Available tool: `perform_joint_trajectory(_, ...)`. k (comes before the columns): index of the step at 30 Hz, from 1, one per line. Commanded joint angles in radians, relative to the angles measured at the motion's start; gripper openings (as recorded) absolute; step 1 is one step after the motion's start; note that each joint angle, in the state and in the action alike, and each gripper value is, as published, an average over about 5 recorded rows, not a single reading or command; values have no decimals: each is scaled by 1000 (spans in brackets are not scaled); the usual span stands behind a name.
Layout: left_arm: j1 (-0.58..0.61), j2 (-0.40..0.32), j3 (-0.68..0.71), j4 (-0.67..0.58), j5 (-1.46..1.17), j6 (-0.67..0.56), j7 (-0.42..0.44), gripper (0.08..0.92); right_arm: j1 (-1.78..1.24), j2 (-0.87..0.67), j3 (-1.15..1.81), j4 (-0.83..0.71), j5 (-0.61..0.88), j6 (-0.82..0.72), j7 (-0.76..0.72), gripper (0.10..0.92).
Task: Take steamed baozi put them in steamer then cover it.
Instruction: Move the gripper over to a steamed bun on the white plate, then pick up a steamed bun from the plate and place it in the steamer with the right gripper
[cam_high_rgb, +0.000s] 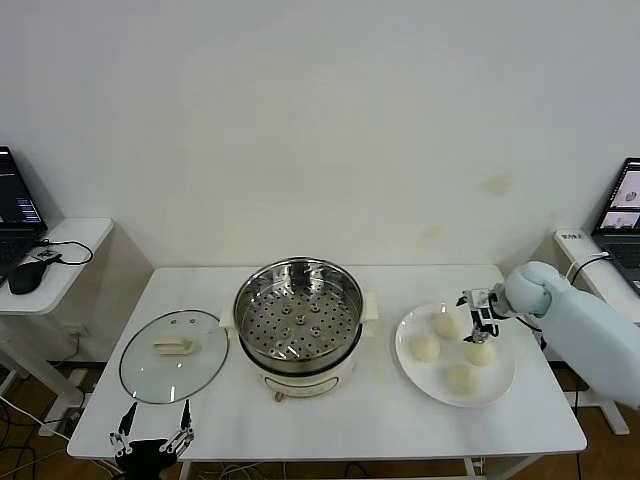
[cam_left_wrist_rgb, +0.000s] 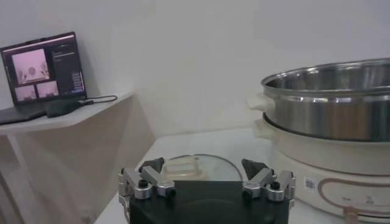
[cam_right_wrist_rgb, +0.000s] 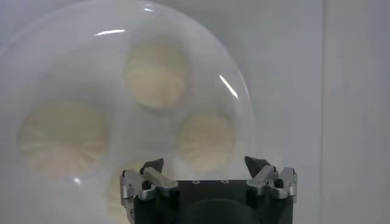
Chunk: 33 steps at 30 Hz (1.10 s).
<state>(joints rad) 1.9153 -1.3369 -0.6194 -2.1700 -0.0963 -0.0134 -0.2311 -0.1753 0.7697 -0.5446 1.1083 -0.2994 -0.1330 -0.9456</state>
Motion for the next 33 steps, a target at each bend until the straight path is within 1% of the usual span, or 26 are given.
perform_joint_trajectory(1, -2, 1, -4, 5, 0, -1, -1, 823, 33, 80, -50, -104, -22, -4, 4, 823)
perform_joint_trajectory(10, -4, 3, -6, 10, 0, -2, -2, 823, 34, 110, -38, -153, -48, -3, 15, 811)
perform_joint_trajectory(13, -4, 4, -7, 7, 0, -2, -2, 823, 33, 106, -42, -146, -48, -6, 7, 773)
perform_joint_trajectory(18, 1, 4, -6, -1, 1, -2, -2, 823, 33, 99, -42, -136, -43, -6, -3, 686)
perform_joint_trajectory(20, 4, 4, -5, -4, 1, -2, -3, 823, 33, 95, -43, -128, -39, -7, -5, 667)
perform_joint_trajectory(24, 7, 4, -4, -12, 3, -2, -3, 823, 40, 77, -47, -96, -24, -8, -12, 638)
perform_joint_trajectory(28, 10, 5, -3, -23, 5, -2, -3, 823, 75, 33, -74, -31, 10, -8, -27, 625)
perform_joint_trajectory(33, 12, 9, -2, -28, 2, -3, -3, 823, 181, -49, -138, 67, 94, -8, -60, 626)
